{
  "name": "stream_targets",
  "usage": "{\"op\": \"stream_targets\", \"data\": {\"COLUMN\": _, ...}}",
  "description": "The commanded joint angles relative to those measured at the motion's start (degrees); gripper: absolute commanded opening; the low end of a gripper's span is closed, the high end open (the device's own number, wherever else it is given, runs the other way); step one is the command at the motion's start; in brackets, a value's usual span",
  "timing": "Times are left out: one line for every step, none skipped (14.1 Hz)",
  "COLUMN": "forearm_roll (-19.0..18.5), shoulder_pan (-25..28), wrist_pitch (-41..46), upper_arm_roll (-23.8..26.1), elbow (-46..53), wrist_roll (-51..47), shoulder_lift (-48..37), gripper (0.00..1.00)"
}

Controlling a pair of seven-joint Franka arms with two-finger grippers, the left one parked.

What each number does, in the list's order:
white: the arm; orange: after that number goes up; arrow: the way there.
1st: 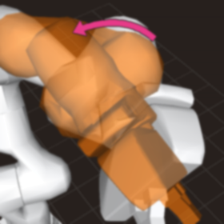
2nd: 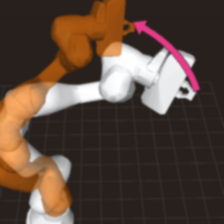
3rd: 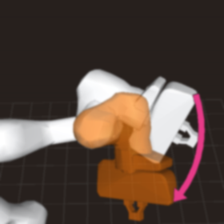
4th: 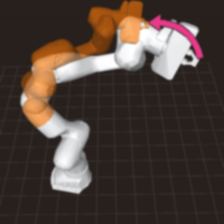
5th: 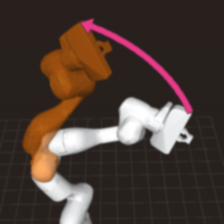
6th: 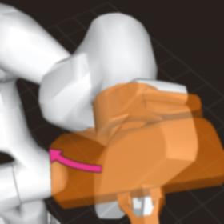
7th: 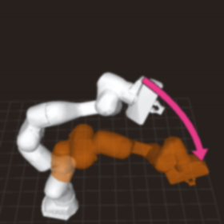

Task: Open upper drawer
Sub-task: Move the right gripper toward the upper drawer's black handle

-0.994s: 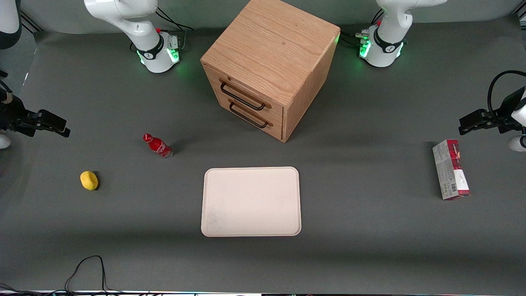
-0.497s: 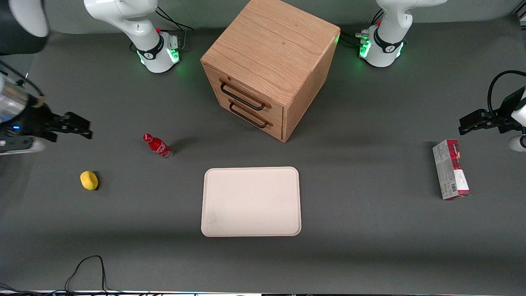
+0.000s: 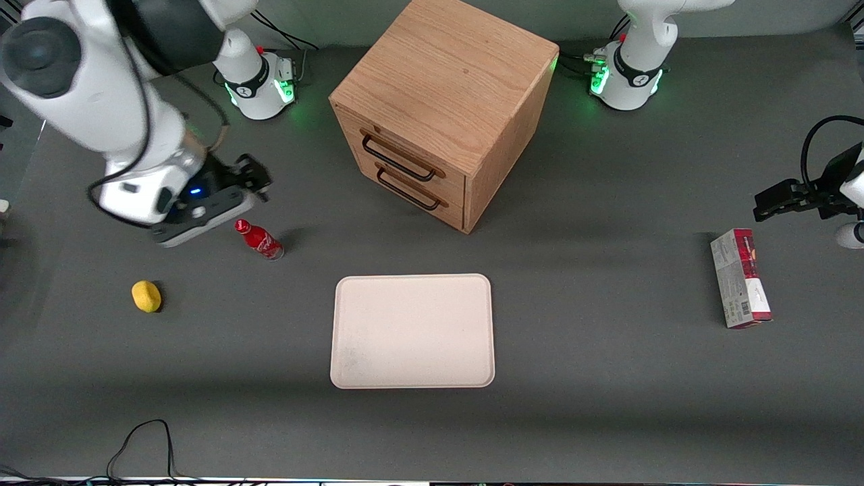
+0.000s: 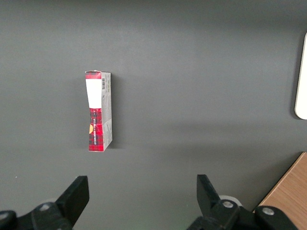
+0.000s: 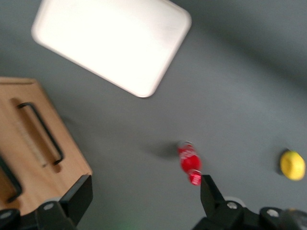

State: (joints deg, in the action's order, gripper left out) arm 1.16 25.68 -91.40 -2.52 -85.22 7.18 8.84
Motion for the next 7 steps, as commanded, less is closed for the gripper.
{"op": "stream_targets", "data": {"forearm_roll": 1.3, "shoulder_pan": 5.76, "wrist_pitch": -0.79, "upper_arm_roll": -0.73, "elbow": 1.63, "wrist_roll": 2.31, "shoulder_lift": 2.23, "gripper": 1.0}}
{"op": "stream_targets", "data": {"forearm_roll": 1.3, "shoulder_pan": 7.87, "wrist_pitch": -1.32, "upper_arm_roll": -0.73, "elbow": 1.55, "wrist_roll": 2.31, "shoulder_lift": 2.58, "gripper": 1.0}}
{"op": "stream_targets", "data": {"forearm_roll": 1.22, "shoulder_pan": 9.89, "wrist_pitch": -1.84, "upper_arm_roll": -0.73, "elbow": 1.37, "wrist_roll": 2.48, "shoulder_lift": 2.76, "gripper": 1.0}}
{"op": "stream_targets", "data": {"forearm_roll": 1.13, "shoulder_pan": 11.31, "wrist_pitch": -2.2, "upper_arm_roll": -0.73, "elbow": 1.2, "wrist_roll": 4.14, "shoulder_lift": 3.2, "gripper": 1.0}}
{"op": "stream_targets", "data": {"forearm_roll": 1.13, "shoulder_pan": 12.63, "wrist_pitch": -2.2, "upper_arm_roll": -0.82, "elbow": 1.11, "wrist_roll": 6.42, "shoulder_lift": 3.64, "gripper": 1.0}}
{"op": "stream_targets", "data": {"forearm_roll": 1.21, "shoulder_pan": 13.6, "wrist_pitch": -2.29, "upper_arm_roll": -0.73, "elbow": 1.11, "wrist_roll": 6.79, "shoulder_lift": 3.9, "gripper": 1.0}}
{"op": "stream_targets", "data": {"forearm_roll": 1.22, "shoulder_pan": 14.21, "wrist_pitch": -2.29, "upper_arm_roll": -0.73, "elbow": 1.11, "wrist_roll": 6.88, "shoulder_lift": 3.99, "gripper": 1.0}}
